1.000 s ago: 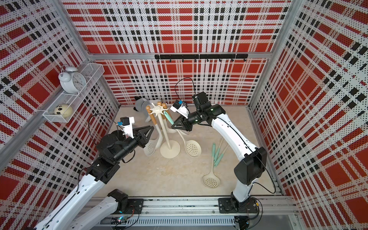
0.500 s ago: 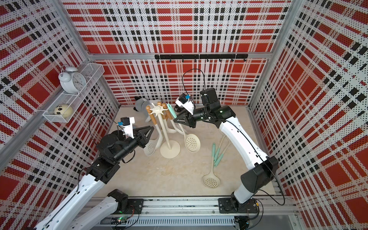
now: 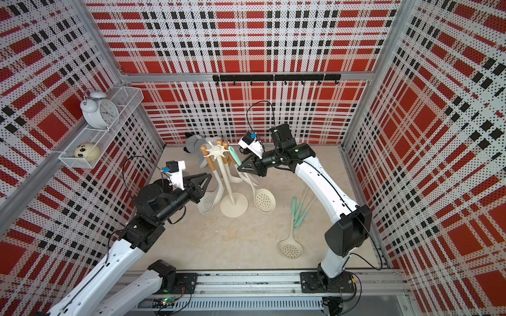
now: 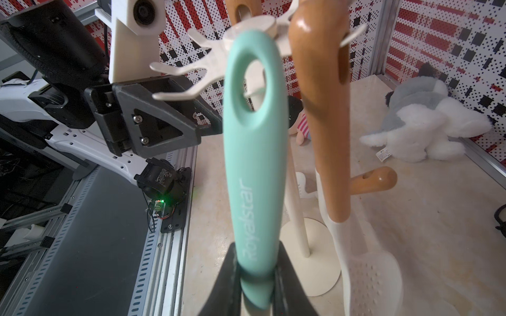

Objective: Hang the skimmer on the kitchen utensil rack
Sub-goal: Hang the skimmer on the rack.

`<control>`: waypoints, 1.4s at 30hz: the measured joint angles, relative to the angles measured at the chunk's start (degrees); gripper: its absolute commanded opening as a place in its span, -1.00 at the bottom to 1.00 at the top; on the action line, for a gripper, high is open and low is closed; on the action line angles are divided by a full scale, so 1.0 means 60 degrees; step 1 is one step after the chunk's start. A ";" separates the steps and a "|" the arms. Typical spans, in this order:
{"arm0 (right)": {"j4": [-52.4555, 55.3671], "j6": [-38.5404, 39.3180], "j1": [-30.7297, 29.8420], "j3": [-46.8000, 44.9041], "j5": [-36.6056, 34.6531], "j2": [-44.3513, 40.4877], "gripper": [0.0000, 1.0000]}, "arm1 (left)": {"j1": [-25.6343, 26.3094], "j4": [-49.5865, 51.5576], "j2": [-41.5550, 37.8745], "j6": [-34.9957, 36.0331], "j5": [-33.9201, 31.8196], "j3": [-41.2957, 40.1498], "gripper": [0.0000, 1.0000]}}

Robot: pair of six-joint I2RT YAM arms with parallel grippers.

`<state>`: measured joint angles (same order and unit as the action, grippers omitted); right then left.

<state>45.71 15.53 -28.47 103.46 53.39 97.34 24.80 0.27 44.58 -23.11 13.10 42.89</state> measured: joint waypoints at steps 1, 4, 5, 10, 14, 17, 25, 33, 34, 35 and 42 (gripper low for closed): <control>0.0007 0.0000 0.0000 0.0000 0.0004 0.0015 -1.00 | 0.0000 0.0000 0.0000 0.0000 0.0000 0.0000 -0.34; 0.0142 0.0004 -0.0004 0.0135 0.0058 0.0138 -1.00 | 0.0000 0.0000 0.0000 0.0000 0.0000 0.0000 -0.34; 0.0208 0.0015 -0.0007 0.0226 0.0087 0.0208 -1.00 | 0.0000 0.0000 0.0000 0.0000 0.0000 0.0000 -0.34; 0.0601 0.0259 -0.0182 0.0732 0.0215 0.0641 -1.00 | 0.0000 0.0000 0.0000 0.0000 0.0000 0.0000 -0.34; 0.0736 0.0441 -0.0321 0.0798 0.0284 0.0783 -1.00 | 0.0000 0.0000 0.0000 0.0000 0.0000 0.0000 -0.34; 0.0732 0.0550 -0.0317 0.0798 0.0280 0.0809 -1.00 | 0.0000 0.0029 -0.0011 0.0018 -0.0022 0.0000 -0.25; 0.0350 0.0390 -0.0353 -0.0026 -0.0080 0.0499 0.03 | 0.0000 0.0113 -0.0182 0.0106 -0.0448 -0.0004 0.00; -0.2652 -0.1330 -0.0270 -0.3544 -0.1111 -0.2510 0.01 | 0.0160 -0.0823 0.0029 0.0393 -0.1293 -0.0452 -0.05; -0.2991 -0.1515 -0.0270 -0.3829 -0.1202 -0.2936 0.01 | 0.0295 -0.0998 0.0106 0.0514 -0.1526 -0.0525 -0.07; -0.3271 -0.1628 -0.0270 -0.4062 -0.1279 -0.3304 0.01 | 0.0459 -0.1144 0.0182 0.0670 -0.1807 -0.0605 -0.07; -0.4186 -0.2102 -0.0226 -0.5020 -0.1701 -0.4630 -0.01 | 0.1140 -0.2455 0.0882 0.1373 -0.3322 -0.0936 -0.15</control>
<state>20.60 2.92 -29.82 73.34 43.18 69.56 31.64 -14.46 49.87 -14.87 -6.83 37.28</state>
